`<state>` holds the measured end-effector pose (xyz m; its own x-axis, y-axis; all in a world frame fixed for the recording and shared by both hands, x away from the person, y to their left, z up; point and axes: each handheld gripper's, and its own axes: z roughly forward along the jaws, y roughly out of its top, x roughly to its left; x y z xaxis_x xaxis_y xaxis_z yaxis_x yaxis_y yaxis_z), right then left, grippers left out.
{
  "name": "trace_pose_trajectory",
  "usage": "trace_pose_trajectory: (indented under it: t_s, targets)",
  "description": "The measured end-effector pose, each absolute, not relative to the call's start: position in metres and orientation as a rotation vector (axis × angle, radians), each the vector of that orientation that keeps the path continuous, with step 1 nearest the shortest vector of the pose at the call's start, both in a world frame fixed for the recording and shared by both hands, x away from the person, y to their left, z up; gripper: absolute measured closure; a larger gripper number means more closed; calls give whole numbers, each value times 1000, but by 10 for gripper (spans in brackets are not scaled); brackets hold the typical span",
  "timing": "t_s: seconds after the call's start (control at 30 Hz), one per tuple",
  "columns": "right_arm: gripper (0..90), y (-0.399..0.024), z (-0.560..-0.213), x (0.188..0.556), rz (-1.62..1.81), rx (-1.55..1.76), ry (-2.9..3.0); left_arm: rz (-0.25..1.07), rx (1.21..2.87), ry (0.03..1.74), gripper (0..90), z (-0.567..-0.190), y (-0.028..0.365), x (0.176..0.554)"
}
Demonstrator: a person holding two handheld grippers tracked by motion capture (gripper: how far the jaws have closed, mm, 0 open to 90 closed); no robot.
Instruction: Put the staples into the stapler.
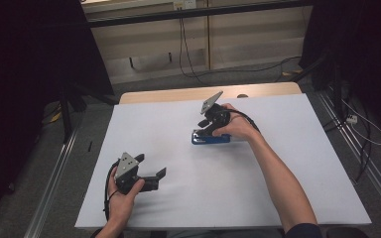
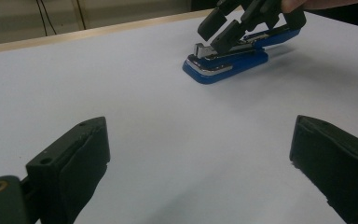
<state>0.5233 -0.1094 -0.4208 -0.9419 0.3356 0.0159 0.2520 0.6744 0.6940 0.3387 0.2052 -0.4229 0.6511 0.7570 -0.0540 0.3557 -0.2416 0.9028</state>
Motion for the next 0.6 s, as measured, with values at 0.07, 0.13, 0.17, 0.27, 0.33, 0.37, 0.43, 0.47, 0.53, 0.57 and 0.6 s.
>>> trace_pose_trajectory:
  t_s: [0.07,0.13,0.17,0.27,0.33,0.37,0.43,0.47,0.53,0.57,0.6]
  targets:
    - [489,-110,-421,522,1129,521,2753,493,1851,884,50,-423,206,339]
    - [445,-112,-421,520,1137,556,2744,494,1847,886,49,-423,205,339]
    - [427,-113,-422,520,1136,571,2742,486,1846,888,49,-423,205,339]
    - [361,-116,-422,518,1155,615,2713,489,1857,883,50,-423,205,340]
    - [321,-118,-421,517,1175,641,2693,491,1857,881,49,-423,205,339]
    - [309,-119,-421,516,1185,654,2687,489,1857,882,50,-423,205,339]
    - [293,-121,-421,514,1198,674,2676,488,1852,885,50,-423,205,339]
    - [271,-122,-421,513,1200,687,2668,487,1851,885,49,-423,205,339]
    - [226,-123,-421,511,1203,724,2647,489,1850,885,50,-423,205,339]
    - [206,-124,-422,511,1207,737,2640,489,1853,882,50,-423,205,339]
    - [187,-124,-422,509,1210,755,2628,490,1857,882,50,-423,205,339]
